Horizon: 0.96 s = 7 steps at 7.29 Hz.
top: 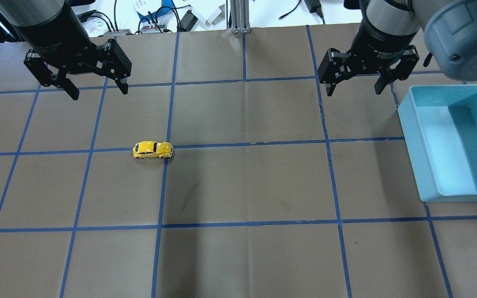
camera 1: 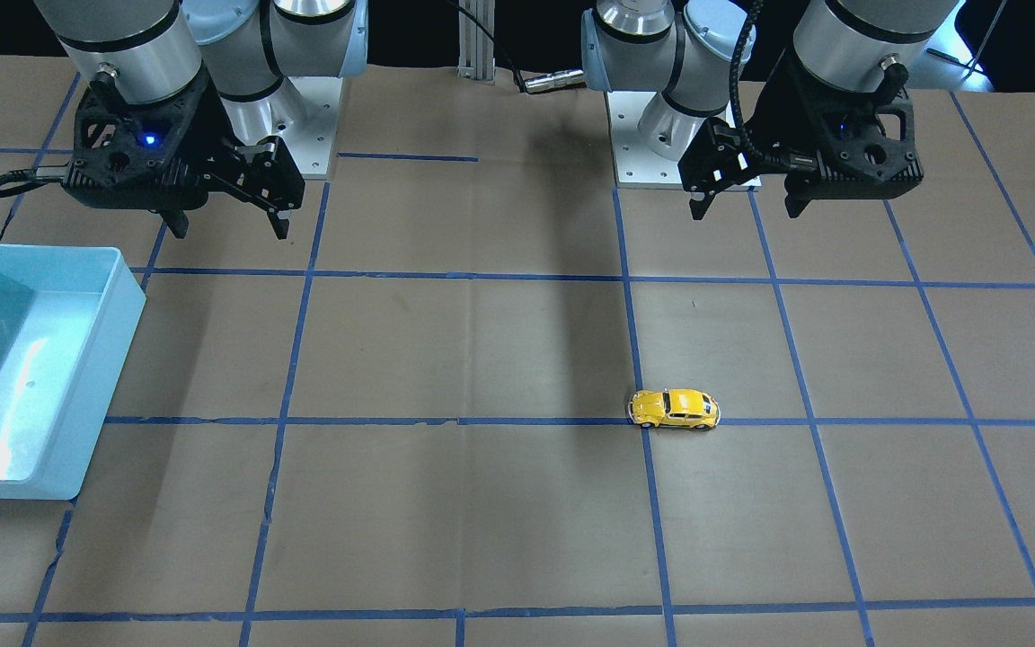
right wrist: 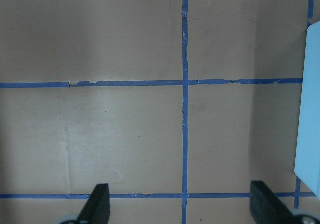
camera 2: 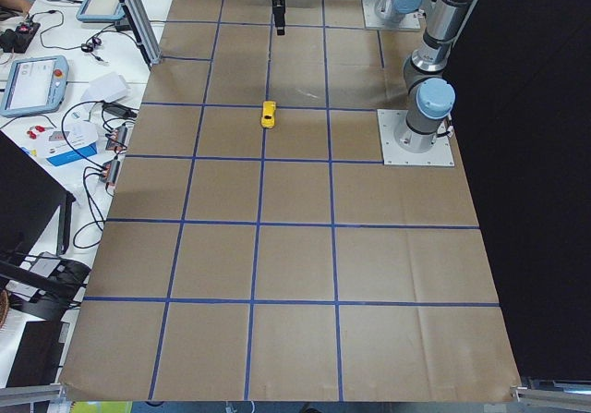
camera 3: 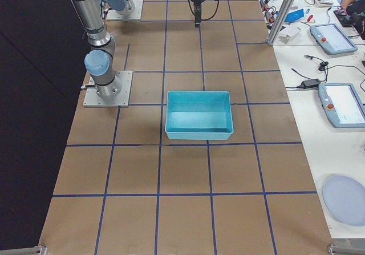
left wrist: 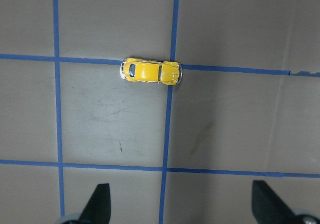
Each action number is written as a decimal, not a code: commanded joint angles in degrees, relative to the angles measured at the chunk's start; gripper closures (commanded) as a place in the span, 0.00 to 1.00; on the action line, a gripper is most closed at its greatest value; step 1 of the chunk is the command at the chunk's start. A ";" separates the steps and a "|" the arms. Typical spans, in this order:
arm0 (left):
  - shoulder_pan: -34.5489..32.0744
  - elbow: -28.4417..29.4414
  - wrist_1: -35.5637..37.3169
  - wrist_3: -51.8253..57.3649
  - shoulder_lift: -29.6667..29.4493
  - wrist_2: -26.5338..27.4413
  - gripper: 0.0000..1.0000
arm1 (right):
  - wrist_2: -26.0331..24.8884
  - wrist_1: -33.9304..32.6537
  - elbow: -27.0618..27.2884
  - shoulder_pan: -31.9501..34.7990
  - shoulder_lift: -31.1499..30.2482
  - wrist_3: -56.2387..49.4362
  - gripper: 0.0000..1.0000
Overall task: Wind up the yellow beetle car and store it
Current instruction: 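Move the left gripper down toward the yellow beetle toy car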
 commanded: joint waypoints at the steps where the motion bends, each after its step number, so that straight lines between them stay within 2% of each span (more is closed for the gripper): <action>1: -0.20 -0.50 0.99 0.16 0.19 0.21 0.00 | 0.14 -0.18 -0.04 0.09 -0.06 -0.08 0.00; 4: -0.02 -0.94 1.17 1.20 -0.60 -0.40 0.00 | 0.14 -0.19 -0.04 0.09 -0.06 -0.08 0.00; 7: -0.72 -4.71 3.27 18.92 -3.15 -0.31 0.00 | 0.05 -0.19 -0.04 0.09 -0.06 -0.08 0.00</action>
